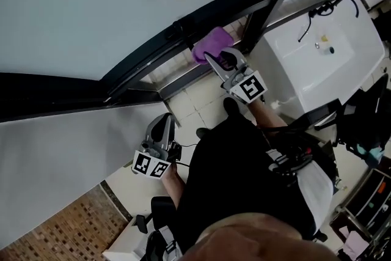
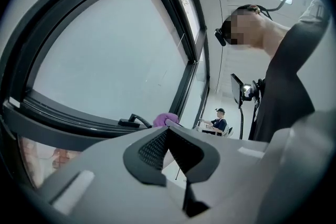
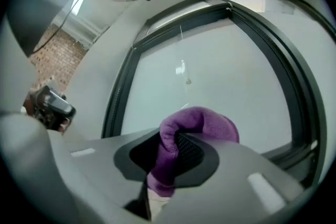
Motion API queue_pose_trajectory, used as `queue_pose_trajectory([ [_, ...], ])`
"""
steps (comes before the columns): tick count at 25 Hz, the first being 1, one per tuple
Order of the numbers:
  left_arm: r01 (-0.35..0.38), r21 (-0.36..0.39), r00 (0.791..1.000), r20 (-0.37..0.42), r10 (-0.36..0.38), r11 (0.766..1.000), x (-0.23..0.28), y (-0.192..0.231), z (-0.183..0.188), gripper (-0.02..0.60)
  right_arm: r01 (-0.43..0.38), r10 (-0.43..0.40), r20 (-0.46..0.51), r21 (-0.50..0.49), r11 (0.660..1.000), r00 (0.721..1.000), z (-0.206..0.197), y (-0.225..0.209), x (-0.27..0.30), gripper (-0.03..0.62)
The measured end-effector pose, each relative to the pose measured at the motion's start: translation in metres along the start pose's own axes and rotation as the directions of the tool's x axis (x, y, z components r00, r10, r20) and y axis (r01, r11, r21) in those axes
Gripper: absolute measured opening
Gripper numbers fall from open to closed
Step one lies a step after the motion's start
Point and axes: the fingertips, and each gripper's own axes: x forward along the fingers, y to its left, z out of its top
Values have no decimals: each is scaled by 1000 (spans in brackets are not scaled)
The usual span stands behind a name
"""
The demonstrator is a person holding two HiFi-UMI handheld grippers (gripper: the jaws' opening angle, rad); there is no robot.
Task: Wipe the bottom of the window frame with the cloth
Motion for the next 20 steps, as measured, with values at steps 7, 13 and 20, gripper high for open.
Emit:
queue_pose_trajectory([
  [7, 0, 4, 1000, 16, 0, 1000, 0, -7, 2, 0, -123, 46, -273, -273, 954, 961, 13, -37, 135, 64],
  [13, -38, -3, 999, 35, 38, 999, -9, -9, 1, 0, -334, 123, -519, -336, 881, 846, -26, -16, 140, 63],
  [20, -60, -7, 998, 20, 60, 998, -11, 3, 4, 0, -513, 501, -542, 143, 847, 675, -55, 54, -10, 64],
])
